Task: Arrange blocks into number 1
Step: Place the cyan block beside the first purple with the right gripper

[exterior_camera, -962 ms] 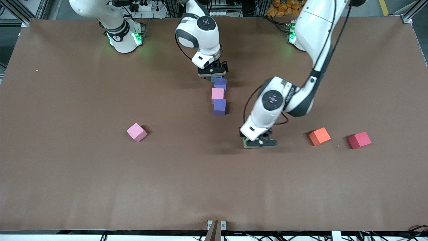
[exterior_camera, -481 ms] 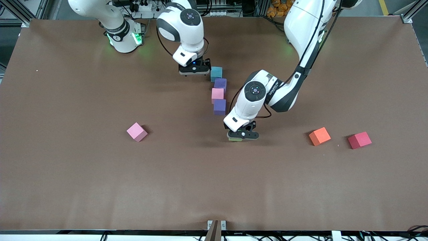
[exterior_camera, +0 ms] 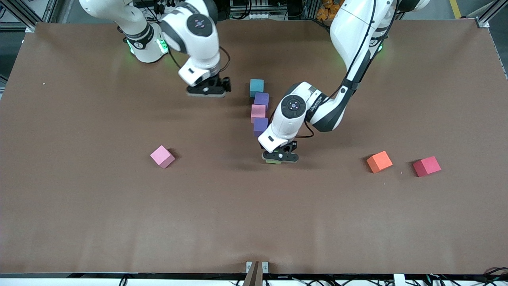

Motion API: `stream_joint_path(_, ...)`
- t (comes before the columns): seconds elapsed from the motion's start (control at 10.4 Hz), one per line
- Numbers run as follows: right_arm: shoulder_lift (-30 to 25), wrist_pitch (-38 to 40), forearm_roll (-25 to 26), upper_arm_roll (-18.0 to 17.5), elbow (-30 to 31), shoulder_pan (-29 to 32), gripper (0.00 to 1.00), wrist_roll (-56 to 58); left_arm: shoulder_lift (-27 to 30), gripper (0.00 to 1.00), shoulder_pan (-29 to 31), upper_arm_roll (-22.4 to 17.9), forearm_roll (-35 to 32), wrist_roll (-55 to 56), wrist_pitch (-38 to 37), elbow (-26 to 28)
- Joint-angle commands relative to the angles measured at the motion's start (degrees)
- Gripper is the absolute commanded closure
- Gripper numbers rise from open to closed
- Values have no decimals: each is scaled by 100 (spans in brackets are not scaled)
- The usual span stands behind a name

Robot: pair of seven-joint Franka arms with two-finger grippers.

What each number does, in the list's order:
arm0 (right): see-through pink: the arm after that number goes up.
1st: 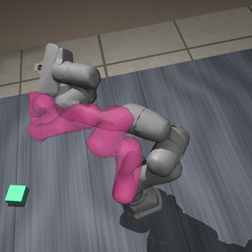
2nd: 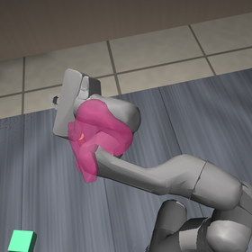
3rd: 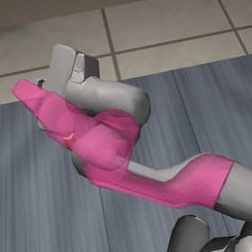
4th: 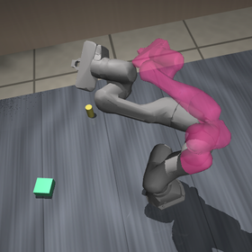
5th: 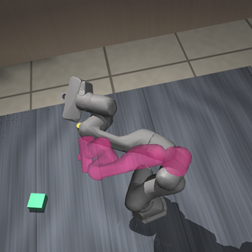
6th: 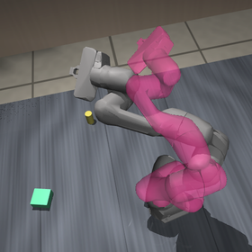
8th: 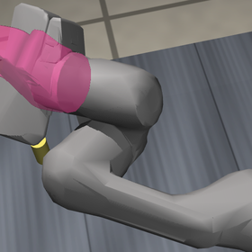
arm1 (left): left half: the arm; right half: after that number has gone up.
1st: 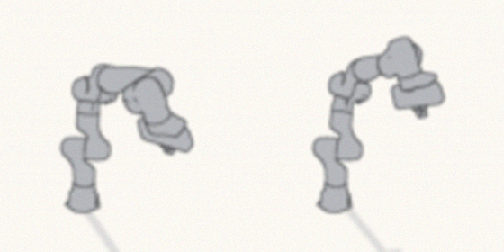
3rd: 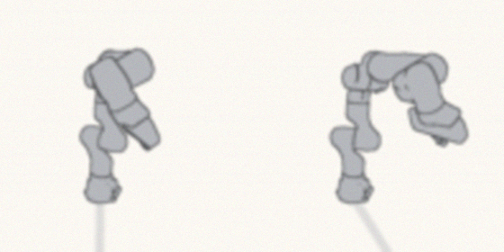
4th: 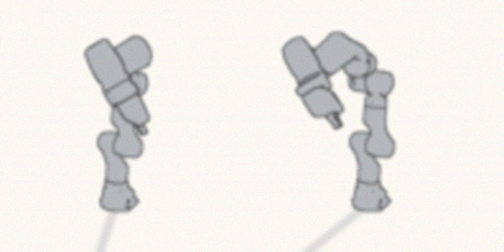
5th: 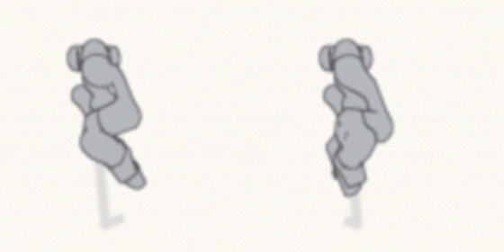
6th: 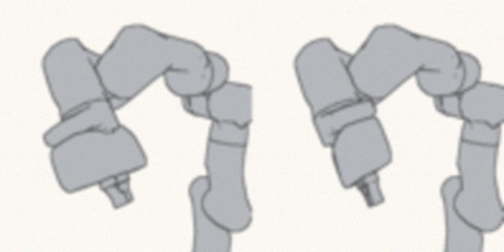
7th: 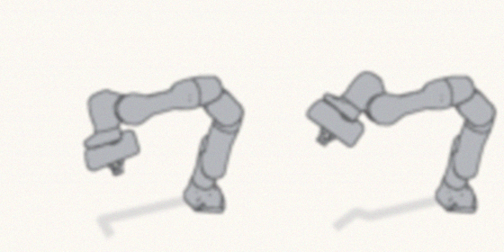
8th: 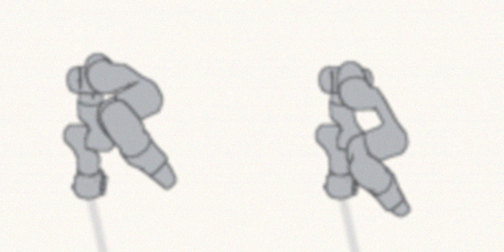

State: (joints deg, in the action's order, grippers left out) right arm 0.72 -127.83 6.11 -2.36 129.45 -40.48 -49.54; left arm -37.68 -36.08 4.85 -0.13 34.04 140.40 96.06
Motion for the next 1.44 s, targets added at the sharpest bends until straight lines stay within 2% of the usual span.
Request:
stream_joint_path(0.0,-160,292,197,-54,-373,654,0,416,-56,100,-75,-27,48,59,-65,-219)
stream_joint_path(0.29,15,1127,198,-54,-1568,1435,0,1705,-64,100,-145,-10,39,58,-65,-263)
stream_joint_path(0.58,174,1277,145,-98,-2281,2358,0,3025,-64,100,-163,-10,362,102,-65,-281)
stream_joint_path(0.77,235,1339,127,-316,-2634,2964,0,3677,-64,100,-259,-10,469,338,-65,-281)
stream_joint_path(0.96,297,1462,127,-685,-2915,3571,0,3969,-64,100,-339,-19,487,410,-100,-272)
stream_joint_path(1.35,394,2112,119,-486,-3610,3635,0,3978,-143,100,-356,-19,478,401,-118,-272)
